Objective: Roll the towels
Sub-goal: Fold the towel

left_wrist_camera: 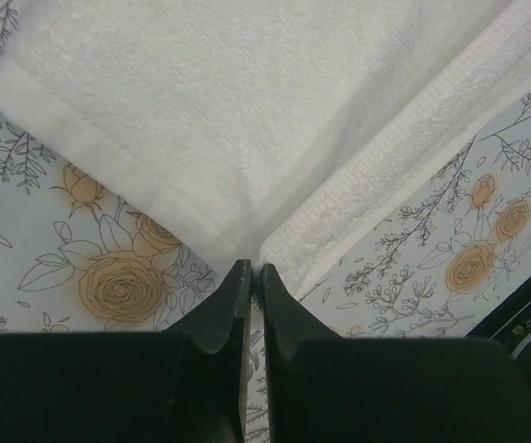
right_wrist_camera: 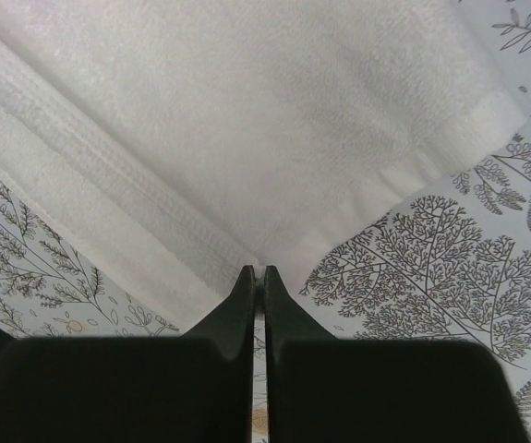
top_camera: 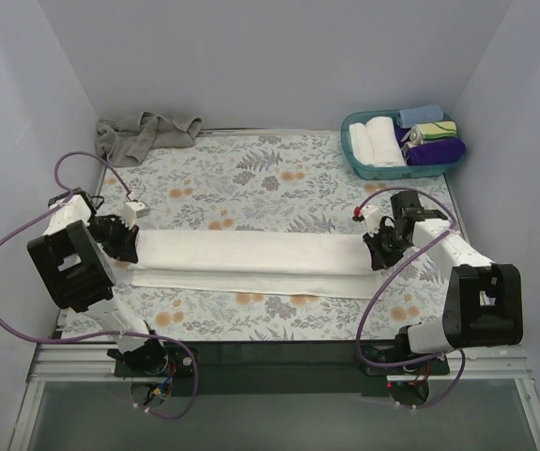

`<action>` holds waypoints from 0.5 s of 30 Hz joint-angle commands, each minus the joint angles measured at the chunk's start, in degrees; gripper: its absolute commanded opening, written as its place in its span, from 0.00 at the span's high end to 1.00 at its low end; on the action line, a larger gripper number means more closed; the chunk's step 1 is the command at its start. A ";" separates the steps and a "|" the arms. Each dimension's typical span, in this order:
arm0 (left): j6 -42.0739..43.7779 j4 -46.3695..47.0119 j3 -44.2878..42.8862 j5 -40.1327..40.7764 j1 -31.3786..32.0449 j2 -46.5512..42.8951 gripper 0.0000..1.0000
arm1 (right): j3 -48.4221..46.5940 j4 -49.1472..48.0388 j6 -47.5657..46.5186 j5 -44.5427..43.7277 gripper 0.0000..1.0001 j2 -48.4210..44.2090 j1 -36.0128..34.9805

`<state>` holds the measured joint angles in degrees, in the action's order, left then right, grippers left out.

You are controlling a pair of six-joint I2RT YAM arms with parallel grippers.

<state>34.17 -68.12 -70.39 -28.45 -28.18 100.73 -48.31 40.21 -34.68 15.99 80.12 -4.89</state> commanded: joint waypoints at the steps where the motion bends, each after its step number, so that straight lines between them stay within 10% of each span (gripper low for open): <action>1: -0.23 6.14 2.09 4.62 -1.00 -1.76 1.00 | 0.85 -2.41 -0.22 -3.68 0.99 1.09 0.49; 15: -2.89 4.06 -2.55 3.92 -1.08 -1.32 1.00 | -4.68 0.04 0.75 -3.24 0.99 1.10 0.58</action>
<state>29.65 -64.12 -68.84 -27.03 -28.27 102.28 -49.60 38.06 -33.19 15.62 84.01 -4.89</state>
